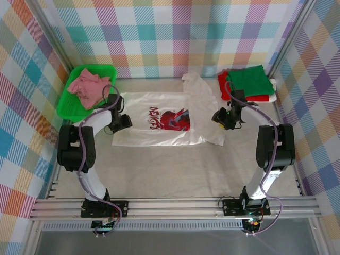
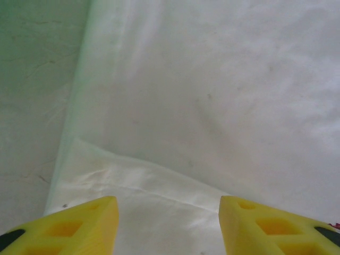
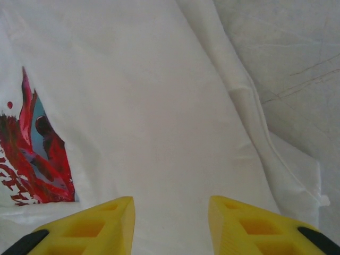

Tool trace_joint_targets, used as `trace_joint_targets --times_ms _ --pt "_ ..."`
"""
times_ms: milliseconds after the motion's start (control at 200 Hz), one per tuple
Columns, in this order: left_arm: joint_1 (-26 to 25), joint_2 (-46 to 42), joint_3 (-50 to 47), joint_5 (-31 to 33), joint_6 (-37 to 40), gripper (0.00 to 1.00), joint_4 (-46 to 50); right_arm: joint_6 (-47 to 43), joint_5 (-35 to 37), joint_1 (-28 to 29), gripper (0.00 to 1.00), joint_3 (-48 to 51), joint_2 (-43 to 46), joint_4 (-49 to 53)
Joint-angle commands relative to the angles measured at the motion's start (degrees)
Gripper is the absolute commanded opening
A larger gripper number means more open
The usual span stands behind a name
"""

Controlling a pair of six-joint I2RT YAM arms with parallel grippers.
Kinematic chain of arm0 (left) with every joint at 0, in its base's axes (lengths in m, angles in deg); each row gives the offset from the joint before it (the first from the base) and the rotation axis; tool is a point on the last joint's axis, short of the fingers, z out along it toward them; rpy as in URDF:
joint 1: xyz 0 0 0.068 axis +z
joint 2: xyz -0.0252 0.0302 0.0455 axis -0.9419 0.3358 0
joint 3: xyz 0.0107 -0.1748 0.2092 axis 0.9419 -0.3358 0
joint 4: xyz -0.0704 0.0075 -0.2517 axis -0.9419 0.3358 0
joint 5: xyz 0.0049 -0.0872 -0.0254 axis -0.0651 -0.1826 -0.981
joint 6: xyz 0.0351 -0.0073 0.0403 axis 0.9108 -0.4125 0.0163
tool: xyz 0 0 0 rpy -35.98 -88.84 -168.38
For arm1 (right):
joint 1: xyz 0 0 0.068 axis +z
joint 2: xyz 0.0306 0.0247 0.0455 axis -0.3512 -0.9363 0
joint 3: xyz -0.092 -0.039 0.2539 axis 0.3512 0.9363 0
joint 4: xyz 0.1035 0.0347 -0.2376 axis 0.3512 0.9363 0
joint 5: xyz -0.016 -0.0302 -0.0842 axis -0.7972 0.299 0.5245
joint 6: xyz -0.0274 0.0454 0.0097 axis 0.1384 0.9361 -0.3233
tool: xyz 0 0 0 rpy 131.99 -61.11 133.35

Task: Fold and stack the t-shirts

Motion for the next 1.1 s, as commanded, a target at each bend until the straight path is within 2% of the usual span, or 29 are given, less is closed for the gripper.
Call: trace_joint_targets --times_ms 0,250,425,625,750,900,1005,1100 --pt "-2.77 2.16 5.67 1.75 3.24 0.53 6.33 -0.79 0.86 0.19 0.41 -2.13 -2.65 0.23" --pt "-6.84 6.62 11.6 6.66 6.54 0.51 14.29 0.22 -0.92 0.19 0.41 -2.53 -6.23 -1.6" --pt "-11.2 9.28 15.06 8.4 13.04 0.51 17.28 0.52 -1.53 -0.42 0.41 -1.83 -7.1 -2.95" --pt "-14.05 11.38 15.73 4.89 19.49 0.51 15.88 -0.03 -3.0 -0.44 0.42 -2.1 -8.91 -3.44" --pt "-18.99 11.7 17.46 5.31 26.59 0.49 15.87 -0.19 -3.97 -0.56 0.42 -2.6 -9.45 -3.99" --pt "-25.7 13.3 21.07 1.55 35.94 0.49 14.67 -0.64 -5.05 -0.51 0.42 -3.51 -10.2 -4.51" --pt "-26.95 15.49 24.44 -6.55 41.43 0.5 14.7 -0.48 -5.57 -0.6 0.42 -3.55 -10.33 -4.86" --pt "-27.33 17.26 26.34 -10.78 46.81 0.51 14.51 -0.63 -5.92 -0.73 0.42 -3.18 -10.16 -5.04"
